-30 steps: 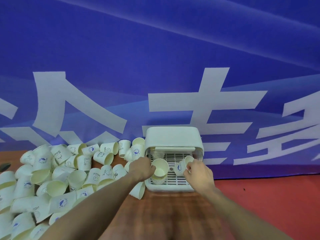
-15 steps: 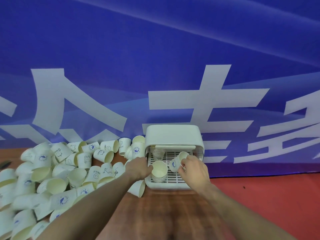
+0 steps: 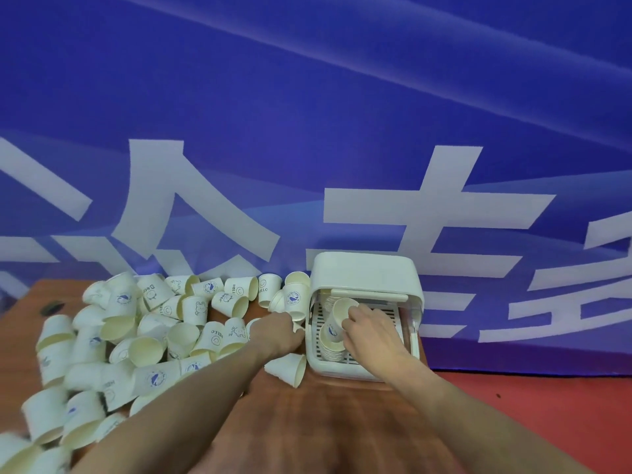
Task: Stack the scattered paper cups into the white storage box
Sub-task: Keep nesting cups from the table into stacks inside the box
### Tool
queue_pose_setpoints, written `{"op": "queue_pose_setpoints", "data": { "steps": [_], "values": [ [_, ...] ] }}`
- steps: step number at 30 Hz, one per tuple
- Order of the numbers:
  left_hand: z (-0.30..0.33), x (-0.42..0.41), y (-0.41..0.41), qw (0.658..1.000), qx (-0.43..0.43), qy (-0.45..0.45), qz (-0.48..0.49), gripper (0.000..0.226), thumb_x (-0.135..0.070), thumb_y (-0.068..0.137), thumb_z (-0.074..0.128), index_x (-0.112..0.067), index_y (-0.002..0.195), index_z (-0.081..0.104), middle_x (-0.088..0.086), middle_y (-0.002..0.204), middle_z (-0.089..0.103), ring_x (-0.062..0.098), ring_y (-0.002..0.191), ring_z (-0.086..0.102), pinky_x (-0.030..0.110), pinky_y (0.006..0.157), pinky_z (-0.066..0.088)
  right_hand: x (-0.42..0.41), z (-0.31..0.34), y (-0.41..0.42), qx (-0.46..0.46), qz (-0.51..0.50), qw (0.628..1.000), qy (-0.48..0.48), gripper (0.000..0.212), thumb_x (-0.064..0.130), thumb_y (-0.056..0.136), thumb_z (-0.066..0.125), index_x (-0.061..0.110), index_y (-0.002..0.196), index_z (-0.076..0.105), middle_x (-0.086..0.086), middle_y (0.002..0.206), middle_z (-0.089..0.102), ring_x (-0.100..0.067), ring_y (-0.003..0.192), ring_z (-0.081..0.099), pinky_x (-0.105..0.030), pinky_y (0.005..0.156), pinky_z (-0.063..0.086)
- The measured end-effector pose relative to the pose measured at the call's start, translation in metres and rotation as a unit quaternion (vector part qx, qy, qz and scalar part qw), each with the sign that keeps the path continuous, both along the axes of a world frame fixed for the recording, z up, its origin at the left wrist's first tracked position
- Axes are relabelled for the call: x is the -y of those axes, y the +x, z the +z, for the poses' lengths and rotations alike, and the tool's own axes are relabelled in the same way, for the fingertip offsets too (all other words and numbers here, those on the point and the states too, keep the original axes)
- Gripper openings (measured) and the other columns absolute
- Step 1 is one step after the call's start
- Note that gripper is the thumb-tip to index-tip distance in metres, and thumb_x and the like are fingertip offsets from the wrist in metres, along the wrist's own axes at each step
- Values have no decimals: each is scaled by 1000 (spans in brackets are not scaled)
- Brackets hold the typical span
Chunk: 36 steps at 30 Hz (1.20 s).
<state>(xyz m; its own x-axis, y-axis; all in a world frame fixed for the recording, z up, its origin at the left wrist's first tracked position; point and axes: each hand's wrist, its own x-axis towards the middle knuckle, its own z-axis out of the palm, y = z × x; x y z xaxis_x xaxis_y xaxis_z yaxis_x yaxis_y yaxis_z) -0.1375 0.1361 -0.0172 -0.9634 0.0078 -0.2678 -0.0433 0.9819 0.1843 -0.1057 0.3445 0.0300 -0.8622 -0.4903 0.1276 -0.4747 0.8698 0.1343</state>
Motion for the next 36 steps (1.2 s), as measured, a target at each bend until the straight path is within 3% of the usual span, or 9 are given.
{"op": "queue_pose_setpoints", "data": {
  "steps": [4,7,9,12,16,23,30,36],
  "values": [
    [3,23,10,1000,1,-8,17,32,-45,85,48,-19,67,50,1,79,62,23,76,61,29,62,42,11,-17,-11,26,17,998,56,25,20,44,88,20,50,64,2,60,54,-21,61,55,-31,48,38],
    [4,41,14,999,4,-6,38,33,-44,87,48,-22,64,43,1,81,60,24,81,60,30,66,41,18,-25,-13,79,16,993,87,6,15,68,76,17,72,72,-3,80,61,-26,83,60,-36,62,43],
    [1,51,15,999,7,-9,47,34,-44,86,47,-20,63,42,4,85,64,26,87,63,31,67,43,20,-34,-14,85,15,991,106,19,8,84,58,15,97,71,-7,104,60,-29,105,53,-38,77,40],
    [-2,61,15,999,15,-14,47,31,-45,86,47,-17,73,49,5,90,65,25,89,63,31,67,43,24,-41,-15,116,4,984,133,30,4,88,52,14,113,66,-8,120,55,-28,118,46,-39,87,38],
    [-6,68,15,999,19,-30,37,33,-46,90,45,-15,88,58,3,101,62,23,95,61,32,72,43,27,-49,-17,156,-24,977,140,32,4,87,53,15,114,66,-7,124,54,-26,120,45,-39,93,39],
    [-6,81,12,999,2,-32,42,32,-44,88,46,-16,91,60,3,98,64,22,92,60,30,67,38,43,-40,-21,145,-36,986,78,29,21,92,50,17,119,61,-6,131,51,-25,122,46,-38,91,40],
    [-4,109,29,999,-12,-28,39,32,-47,91,45,-17,88,55,5,101,62,25,96,60,32,69,39,99,-21,-21,121,23,992,36,30,27,93,45,15,114,63,-6,114,57,-26,110,51,-36,80,41],
    [6,168,46,994,-7,-36,99,30,-45,91,45,-19,79,50,-1,84,57,21,80,56,29,64,39,151,-14,-24,120,57,991,-2,29,33,94,43,17,112,60,-5,112,57,-25,107,52,-35,77,42]
  ]
}}
